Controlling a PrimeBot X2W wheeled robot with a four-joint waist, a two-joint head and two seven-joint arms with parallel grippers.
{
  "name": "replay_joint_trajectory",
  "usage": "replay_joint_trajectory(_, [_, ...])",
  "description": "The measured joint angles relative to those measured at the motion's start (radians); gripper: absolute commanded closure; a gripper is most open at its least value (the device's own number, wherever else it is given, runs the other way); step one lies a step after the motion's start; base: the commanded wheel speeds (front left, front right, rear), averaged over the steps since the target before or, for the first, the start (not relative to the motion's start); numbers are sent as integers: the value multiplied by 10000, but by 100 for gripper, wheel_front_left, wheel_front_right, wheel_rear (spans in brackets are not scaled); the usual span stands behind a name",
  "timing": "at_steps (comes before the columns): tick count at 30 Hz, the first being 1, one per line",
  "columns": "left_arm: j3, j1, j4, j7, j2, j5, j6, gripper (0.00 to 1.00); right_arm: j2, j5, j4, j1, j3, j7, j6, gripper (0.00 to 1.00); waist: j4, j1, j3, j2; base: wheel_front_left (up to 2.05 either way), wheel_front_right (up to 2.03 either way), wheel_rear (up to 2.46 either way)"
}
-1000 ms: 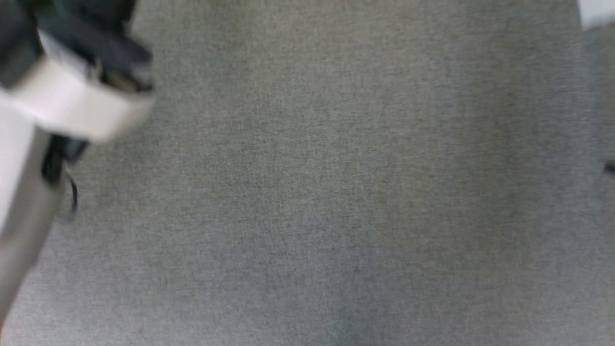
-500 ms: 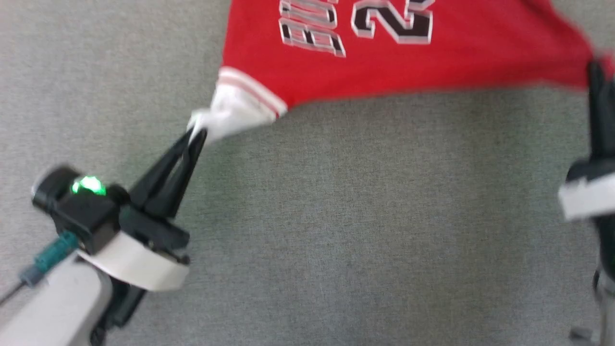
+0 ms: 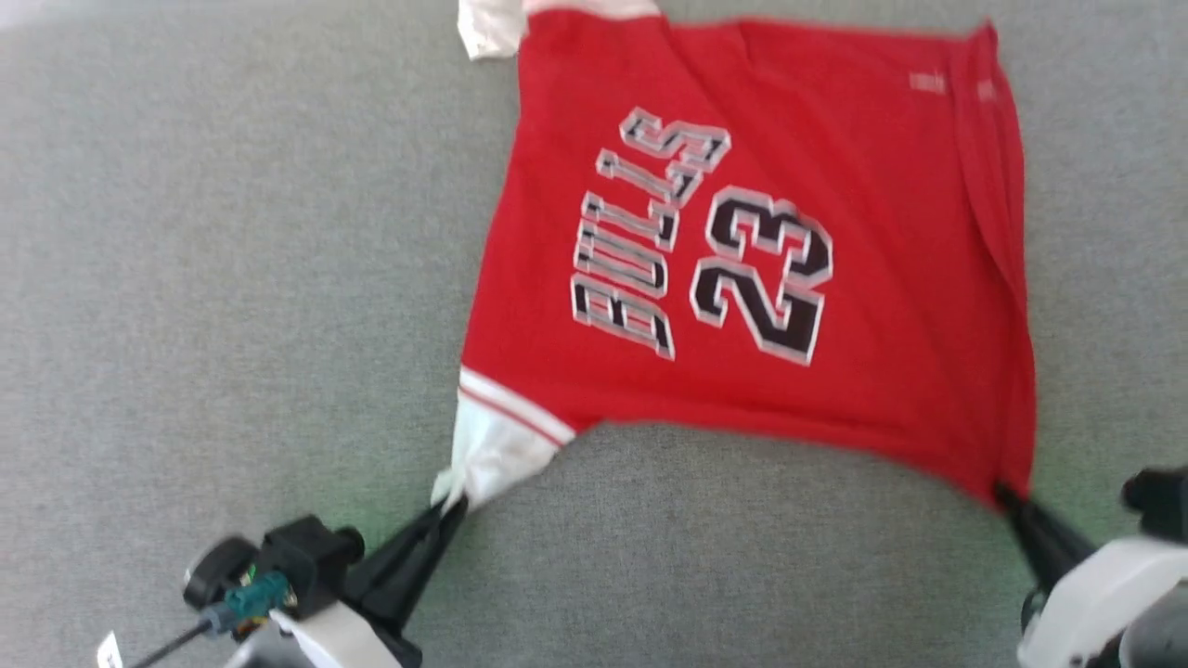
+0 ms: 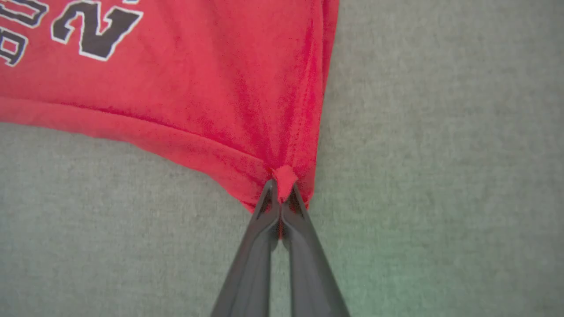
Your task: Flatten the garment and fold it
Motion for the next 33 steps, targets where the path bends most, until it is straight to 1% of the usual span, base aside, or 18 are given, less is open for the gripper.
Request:
replay_joint_trajectory(5, [-265,662,2,568,-19,-654,-10,100,-510,454,-174,757,253,1104,2,100,-23,0,-553,0,0,0,0])
replay_joint_trajectory(9, [-460,1184,-144,1177,58,-1147,8,100,-834,522,-263,1196,186,1601,2,100,-32,0,-987,0,0,0,0])
replay_joint_trajectory(11, [-543,1415,-311,1478,113,-1358,90,100,-901,614,-295,1420,117,1856,2,100,-20,0,-1192,0,0,0,0])
replay_joint_trajectory(16, [-690,1921,-809,2113,267,-1962,288,100,-905,842,-430,1993,31,2671,0,100,55,0,-1648,0,0,0,0])
replay_joint_trajectory(21, [-748,2312,-1225,2385,470,-2236,531,100,-803,895,-706,2348,-132,3177,0,100,158,1,-2020,0,0,0,0])
replay_joint_trajectory(28, [-836,2690,-1691,2788,531,-2815,639,100,-550,955,-966,2834,-451,3942,0,100,344,1,-2452,0,0,0,0])
replay_joint_trajectory(33, [-736,2756,-1935,2704,704,-2777,811,100,-433,936,-1248,2984,-706,3998,0,100,493,1,-2588,0,0,0,0])
